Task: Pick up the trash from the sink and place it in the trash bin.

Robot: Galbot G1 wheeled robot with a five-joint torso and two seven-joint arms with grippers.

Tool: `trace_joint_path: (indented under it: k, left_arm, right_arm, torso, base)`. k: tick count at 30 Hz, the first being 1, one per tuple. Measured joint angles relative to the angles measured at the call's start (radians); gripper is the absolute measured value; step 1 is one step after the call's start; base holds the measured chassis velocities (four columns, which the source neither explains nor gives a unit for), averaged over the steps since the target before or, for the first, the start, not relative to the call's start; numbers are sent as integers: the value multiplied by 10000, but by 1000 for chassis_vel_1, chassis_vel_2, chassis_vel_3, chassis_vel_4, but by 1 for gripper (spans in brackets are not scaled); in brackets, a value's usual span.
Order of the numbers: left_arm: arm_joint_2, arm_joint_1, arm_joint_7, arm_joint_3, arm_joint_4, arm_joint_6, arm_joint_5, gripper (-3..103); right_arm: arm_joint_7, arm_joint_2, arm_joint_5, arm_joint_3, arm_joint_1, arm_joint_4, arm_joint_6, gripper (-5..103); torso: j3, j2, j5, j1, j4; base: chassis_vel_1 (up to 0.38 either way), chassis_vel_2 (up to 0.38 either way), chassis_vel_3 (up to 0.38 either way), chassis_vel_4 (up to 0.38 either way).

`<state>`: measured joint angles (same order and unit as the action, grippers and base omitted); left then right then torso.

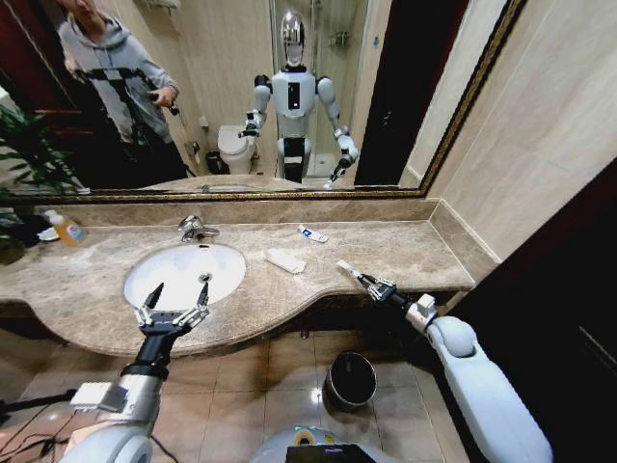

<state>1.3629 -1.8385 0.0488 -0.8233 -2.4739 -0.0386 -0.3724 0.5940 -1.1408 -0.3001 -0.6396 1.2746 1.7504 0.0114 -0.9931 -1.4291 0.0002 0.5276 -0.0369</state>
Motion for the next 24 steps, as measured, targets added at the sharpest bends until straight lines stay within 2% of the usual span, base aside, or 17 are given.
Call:
trace_joint_path:
  k: [1, 2, 3, 5, 6, 11, 13, 16, 21, 24]
  left_arm:
    - [0, -1, 0, 0, 0, 0, 0, 100]
    - [0, -1, 0, 0, 0, 0, 0, 100]
    - [-1, 0, 0, 0, 0, 0, 0, 100]
    - [0, 0, 0, 0, 0, 0, 0, 100]
    - [0, 0, 0, 0, 0, 0, 0, 100]
    - [0, 0, 0, -1, 0, 0, 0, 100]
    - [0, 0, 0, 0, 0, 0, 0, 100]
    - [0, 0, 0, 0, 0, 0, 0, 100]
    - [0, 0, 0, 0, 0, 0, 0, 100]
    - [0, 0, 0, 0, 0, 0, 0, 100]
  right_arm:
    - [-313, -139, -584, -66, 485, 393, 56, 16]
    - [-313, -139, -584, -66, 485, 393, 56, 16]
    - [-610, -311, -1020, -151, 1013, 818, 78, 16]
    - [-953, -729, -1208, -398, 1818, 1486, -164, 16]
    - [-953, -729, -1208, -398, 1818, 1486, -164, 16]
    - [-1091, -1613, -1175, -952, 3463, 2381, -744, 16]
    - [-1193, -1828, -1046, -991, 3892, 2458, -995, 16]
    - [-1687, -2479, -417, -860, 4926, 2335, -1871, 16]
    - [-1749, -2924, 62, -766, 5573, 1946, -2396, 16]
    - [-1708, -3091, 982, -728, 5700, 982, -2893, 16]
  torso:
    - [0, 0, -1, 0, 0]
    - [0, 0, -1, 0, 0]
    - [0, 0, -2, -1, 3]
    - [1, -1, -4, -2, 2]
    - [1, -1, -4, -2, 2]
    - [1, 0, -3, -1, 1]
    - [2, -1, -6, -2, 2]
    - [2, -1, -3, -2, 2]
    - [1, -1, -4, -2, 2]
    - [1, -1, -4, -2, 2]
  base:
    - [0, 0, 0, 0]
    - [0, 0, 0, 0]
    - [0, 0, 0, 0]
    - [0, 0, 0, 0]
    - [0, 0, 0, 0]
    - [0, 0, 0, 0]
    - [0, 0, 0, 0]
    - [0, 0, 0, 0]
    - [0, 0, 0, 0]
    - [0, 0, 0, 0]
